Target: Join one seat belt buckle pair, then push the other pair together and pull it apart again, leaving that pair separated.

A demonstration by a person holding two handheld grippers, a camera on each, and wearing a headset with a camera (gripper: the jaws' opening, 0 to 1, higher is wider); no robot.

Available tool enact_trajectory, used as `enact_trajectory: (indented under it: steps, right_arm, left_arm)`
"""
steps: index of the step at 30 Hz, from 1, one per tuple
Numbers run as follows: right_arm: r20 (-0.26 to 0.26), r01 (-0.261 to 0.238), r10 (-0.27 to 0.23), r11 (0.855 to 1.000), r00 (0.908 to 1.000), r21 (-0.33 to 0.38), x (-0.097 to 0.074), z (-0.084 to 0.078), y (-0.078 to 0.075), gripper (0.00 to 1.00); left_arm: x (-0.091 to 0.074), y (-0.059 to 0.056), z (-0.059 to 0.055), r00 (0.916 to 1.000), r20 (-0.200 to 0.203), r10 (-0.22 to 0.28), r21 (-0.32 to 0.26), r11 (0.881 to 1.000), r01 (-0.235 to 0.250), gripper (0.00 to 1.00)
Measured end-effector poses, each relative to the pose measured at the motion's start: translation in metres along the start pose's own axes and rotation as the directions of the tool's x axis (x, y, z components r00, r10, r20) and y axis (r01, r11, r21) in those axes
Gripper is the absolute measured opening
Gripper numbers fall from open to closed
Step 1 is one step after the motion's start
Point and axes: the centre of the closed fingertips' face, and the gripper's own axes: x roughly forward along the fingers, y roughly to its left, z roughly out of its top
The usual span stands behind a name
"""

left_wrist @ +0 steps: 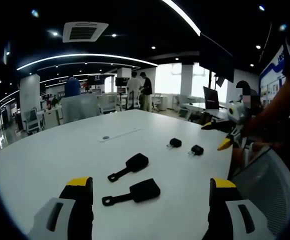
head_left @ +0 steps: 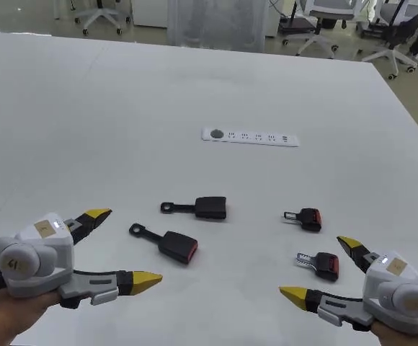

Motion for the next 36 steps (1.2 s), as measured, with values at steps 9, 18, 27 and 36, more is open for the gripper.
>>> enact_trajectory:
  steps: [9,18,27,36]
  right_arm:
    - [-0.002,-0.002,0.002,1.0,1.0,0.0,0.0003,-0.0007,0.0002,0.97]
    - [-0.006,-0.003,0.003,1.0,1.0,0.001,0.0006,-0.0017,-0.0006,0.97]
    - [-0.005,-0.006,0.006,1.0,1.0,-0.003,0.0022,0.0006,-0.0014,0.97]
    - [-0.007,-0.013,0.013,1.0,0.9999,-0.002,0.0039,0.001,0.0015,0.97]
  left_arm:
    - [0.0,-0.0002,-0.0006,1.0,-0.005,0.003,0.003,1.0,-0.003,0.99]
    - [0.0002,0.0009,-0.0014,1.0,-0.005,0.001,0.004,1.0,-0.001,0.99]
    - [0.0009,0.0012,-0.0001,1.0,-0.007,-0.001,0.007,1.0,0.001,0.99]
    - [0.0007,0.0013,-0.0001,1.0,-0.009,-0.001,0.006,1.0,0.001,0.98]
